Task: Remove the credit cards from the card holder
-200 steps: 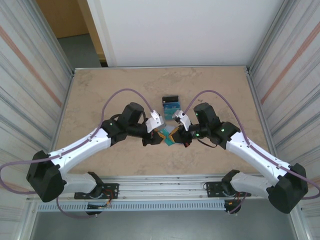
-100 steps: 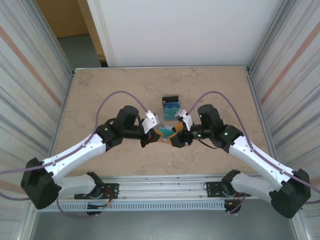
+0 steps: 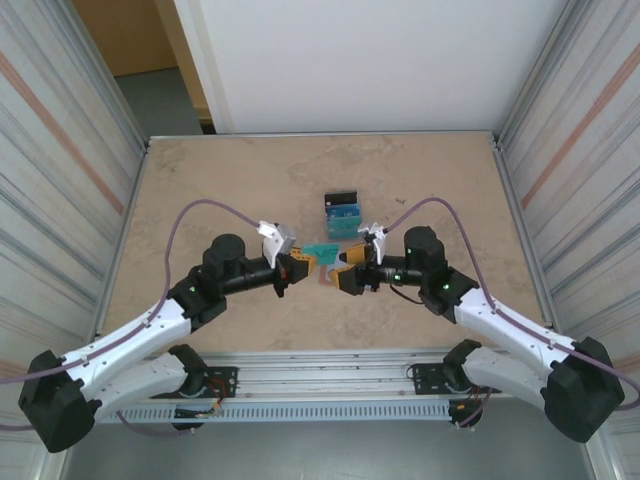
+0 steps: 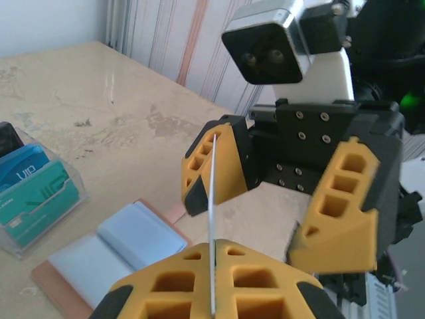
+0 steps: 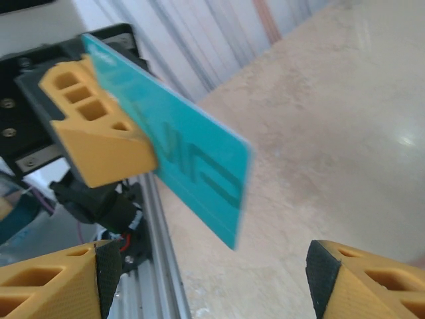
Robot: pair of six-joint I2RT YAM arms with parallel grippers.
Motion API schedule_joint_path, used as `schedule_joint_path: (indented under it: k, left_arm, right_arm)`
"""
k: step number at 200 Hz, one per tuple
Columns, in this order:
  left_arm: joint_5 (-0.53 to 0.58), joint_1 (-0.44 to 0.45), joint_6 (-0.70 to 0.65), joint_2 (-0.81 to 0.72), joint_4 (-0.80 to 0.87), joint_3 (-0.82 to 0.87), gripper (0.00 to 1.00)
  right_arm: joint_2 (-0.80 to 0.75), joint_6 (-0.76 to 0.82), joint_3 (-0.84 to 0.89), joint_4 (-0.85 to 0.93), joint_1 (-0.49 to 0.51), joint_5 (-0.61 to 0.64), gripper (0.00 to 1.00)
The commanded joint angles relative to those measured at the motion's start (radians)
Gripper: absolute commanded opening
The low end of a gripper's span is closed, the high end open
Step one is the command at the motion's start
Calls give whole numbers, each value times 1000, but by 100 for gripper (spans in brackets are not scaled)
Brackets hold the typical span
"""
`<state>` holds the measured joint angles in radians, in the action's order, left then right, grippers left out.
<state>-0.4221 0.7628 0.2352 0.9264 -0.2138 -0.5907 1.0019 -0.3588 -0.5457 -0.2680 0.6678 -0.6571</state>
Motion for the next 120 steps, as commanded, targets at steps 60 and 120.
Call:
schedule_joint_path:
  k: [60,120]
  left_arm:
    - [-62,-4,99,-5,-131,12,0]
    - [-60,-4,96,-14,-122,16,0]
  right_arm:
    - [53,3,-96,-96,26,-93,70]
    - [16,18,-98,-88,28,-91,45]
